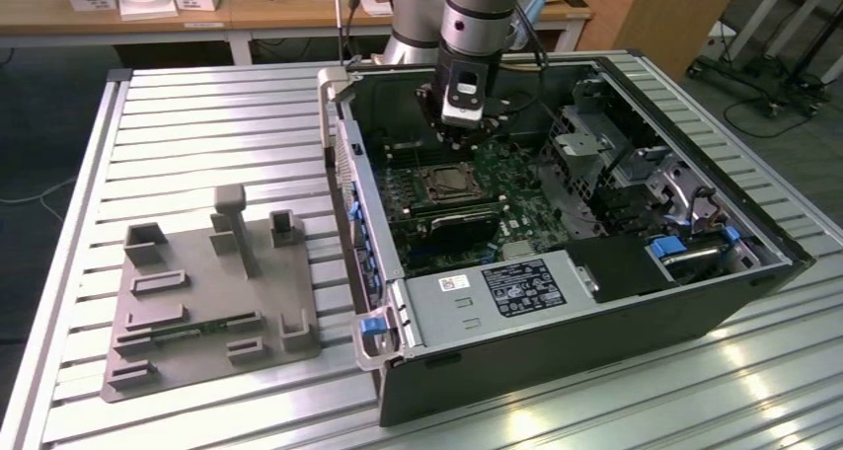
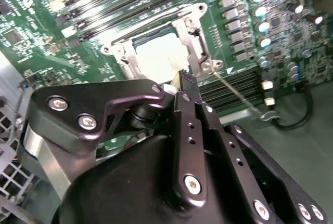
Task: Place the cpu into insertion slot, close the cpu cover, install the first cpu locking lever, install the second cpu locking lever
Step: 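Install the first cpu locking lever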
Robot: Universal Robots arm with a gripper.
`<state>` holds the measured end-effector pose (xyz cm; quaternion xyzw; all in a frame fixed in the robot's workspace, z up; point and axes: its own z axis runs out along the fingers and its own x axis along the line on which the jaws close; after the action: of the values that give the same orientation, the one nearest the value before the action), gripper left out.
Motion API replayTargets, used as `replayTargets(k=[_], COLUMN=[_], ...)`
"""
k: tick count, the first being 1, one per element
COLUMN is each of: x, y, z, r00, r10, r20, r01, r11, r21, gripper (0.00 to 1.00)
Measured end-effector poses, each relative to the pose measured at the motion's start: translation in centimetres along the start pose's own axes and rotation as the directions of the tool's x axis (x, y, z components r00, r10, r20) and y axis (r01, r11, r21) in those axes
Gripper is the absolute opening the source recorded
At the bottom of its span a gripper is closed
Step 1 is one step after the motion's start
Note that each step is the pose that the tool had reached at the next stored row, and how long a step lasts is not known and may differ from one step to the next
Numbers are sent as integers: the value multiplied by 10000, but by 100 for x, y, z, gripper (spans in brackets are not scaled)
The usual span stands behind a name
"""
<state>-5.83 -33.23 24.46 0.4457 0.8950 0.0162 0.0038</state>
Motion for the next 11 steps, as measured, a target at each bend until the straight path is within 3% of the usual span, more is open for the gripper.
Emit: replayTargets(k=[11], x=[142], y=[-188], z=[6], r00=[9991], r10=[-430], r20=[-14], r01=[430], r11=[9991], r21=[2], gripper=[10])
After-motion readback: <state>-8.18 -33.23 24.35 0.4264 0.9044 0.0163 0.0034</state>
